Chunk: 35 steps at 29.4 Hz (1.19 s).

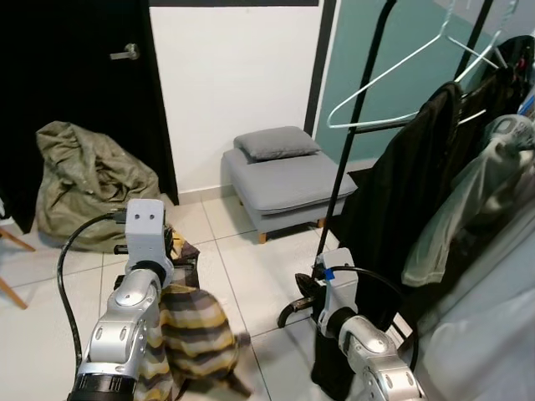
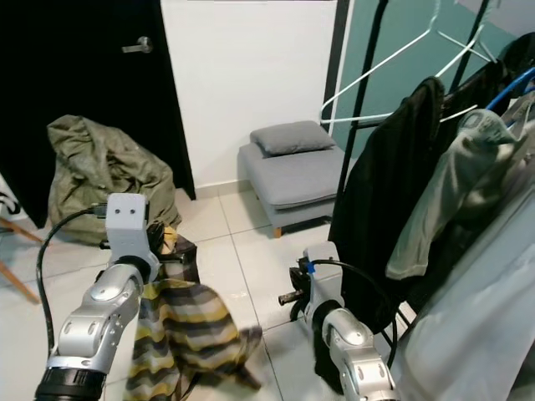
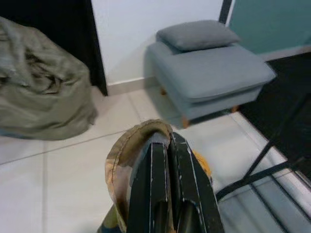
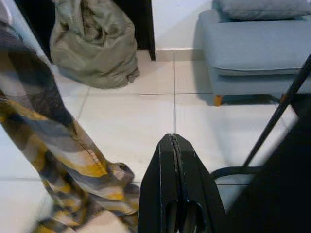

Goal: Hang hanger

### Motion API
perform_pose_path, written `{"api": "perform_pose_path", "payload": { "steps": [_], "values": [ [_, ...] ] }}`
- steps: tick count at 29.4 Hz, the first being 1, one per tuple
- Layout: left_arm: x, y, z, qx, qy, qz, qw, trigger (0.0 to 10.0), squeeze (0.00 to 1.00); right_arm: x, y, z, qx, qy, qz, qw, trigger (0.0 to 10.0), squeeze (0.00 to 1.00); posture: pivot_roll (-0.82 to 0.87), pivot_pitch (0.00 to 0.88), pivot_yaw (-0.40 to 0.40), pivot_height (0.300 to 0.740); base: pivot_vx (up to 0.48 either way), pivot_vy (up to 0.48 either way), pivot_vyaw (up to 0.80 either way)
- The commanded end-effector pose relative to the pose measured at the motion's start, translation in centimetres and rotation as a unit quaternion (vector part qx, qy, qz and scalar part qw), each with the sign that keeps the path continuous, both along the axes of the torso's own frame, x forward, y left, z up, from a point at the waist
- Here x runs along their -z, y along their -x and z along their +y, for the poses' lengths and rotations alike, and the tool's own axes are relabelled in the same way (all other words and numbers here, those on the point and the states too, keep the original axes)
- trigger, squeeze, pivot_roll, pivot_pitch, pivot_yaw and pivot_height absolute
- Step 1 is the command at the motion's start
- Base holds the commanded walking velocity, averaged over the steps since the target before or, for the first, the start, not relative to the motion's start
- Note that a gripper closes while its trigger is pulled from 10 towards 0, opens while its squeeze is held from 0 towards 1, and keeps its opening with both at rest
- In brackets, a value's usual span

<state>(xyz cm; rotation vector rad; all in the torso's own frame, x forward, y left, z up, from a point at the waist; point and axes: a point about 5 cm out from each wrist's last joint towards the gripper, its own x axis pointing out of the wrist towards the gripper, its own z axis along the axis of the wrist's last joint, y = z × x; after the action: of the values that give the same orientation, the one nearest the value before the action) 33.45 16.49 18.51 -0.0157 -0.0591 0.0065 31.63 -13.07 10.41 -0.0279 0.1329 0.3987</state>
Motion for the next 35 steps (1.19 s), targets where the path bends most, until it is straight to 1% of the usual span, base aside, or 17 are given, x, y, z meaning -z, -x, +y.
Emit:
{"api": "perform_pose_path", "payload": {
  "steps": [1, 2, 5, 8, 9, 14, 23, 30, 32, 35],
  "values": [
    [-0.2, 0.46, 0.78, -0.014, -0.003, -0.013, 1.0, 10.0, 0.0, -0.09, 0.11, 1.01, -0.029, 0.015, -0.009, 0.999, 10.0, 0.0, 0.02, 0.108, -0.033, 0.74, 0.412, 0.0, 0.8],
    [-0.2, 0.46, 0.78, -0.014, -0.003, -0.013, 1.0, 10.0, 0.0, -0.09, 0.11, 1.01, -0.029, 0.015, -0.009, 0.999, 10.0, 0.0, 0.02, 0.108, -0.033, 0.74, 0.412, 0.0, 0.8],
    [-0.14, 0.56, 0.88, -0.018, -0.003, -0.014, 1.0, 10.0, 0.0, -0.12, 0.25, 1.42, -0.053, 0.035, -0.017, 0.998, 10.0, 0.0, 0.02, 0.106, -0.033, 0.74, 0.415, 0.0, 0.8],
    [-0.04, 0.6, 0.89, -0.019, -0.003, -0.014, 1.0, 10.0, 0.0, -0.14, 0.39, 1.62, -0.064, 0.036, -0.02, 0.997, 10.0, 0.0, 0.02, 0.107, -0.03, 0.74, 0.409, 0.0, 0.8],
    [-0.01, 0.61, 0.91, -0.019, -0.003, -0.014, 1.0, 10.0, 0.0, -0.23, 0.44, 1.62, -0.062, 0.024, -0.023, 0.998, 10.0, 0.0, 0.02, 0.108, -0.03, 0.74, 0.416, 0.0, 0.0],
    [-0.07, 0.6, 1.06, -0.019, -0.003, -0.014, 1.0, 10.0, 0.0, -0.36, 0.43, 1.51, -0.055, 0.011, -0.02, 0.998, 10.0, 0.0, 0.02, 0.109, -0.025, 0.74, 0.411, 0.0, 0.0],
    [-0.24, 0.48, 1.22, -0.02, -0.008, -0.013, 1.0, 10.0, 0.0, -0.21, 0.48, 1.5, -0.056, 0.017, -0.021, 0.998, 10.0, 0.0, 0.03, 0.112, -0.02, 0.74, 0.414, 0.0, 0.0],
    [-0.24, 0.4, 1.05, -0.018, -0.009, -0.013, 1.0, 10.0, 0.0, -0.13, 0.49, 1.2, -0.044, 0.016, -0.021, 0.999, 10.0, 0.0, 0.03, 0.116, -0.017, 0.74, 0.412, 0.0, 0.0],
    [-0.24, 0.39, 1.02, -0.018, -0.009, -0.013, 1.0, 10.0, 0.0, -0.17, 0.47, 1.14, -0.039, 0.011, -0.021, 0.999, 10.0, 0.0, 0.03, 0.116, -0.017, 0.74, 0.412, 0.0, 0.0],
    [-0.12, 0.4, 0.94, -0.017, -0.007, -0.01, 1.0, 10.0, 0.0, -0.44, 0.21, 0.81, -0.009, -0.021, -0.016, 1.0, 10.0, 0.0, 0.03, 0.117, -0.017, 0.74, 0.409, 0.0, 0.0]
  ]
}}
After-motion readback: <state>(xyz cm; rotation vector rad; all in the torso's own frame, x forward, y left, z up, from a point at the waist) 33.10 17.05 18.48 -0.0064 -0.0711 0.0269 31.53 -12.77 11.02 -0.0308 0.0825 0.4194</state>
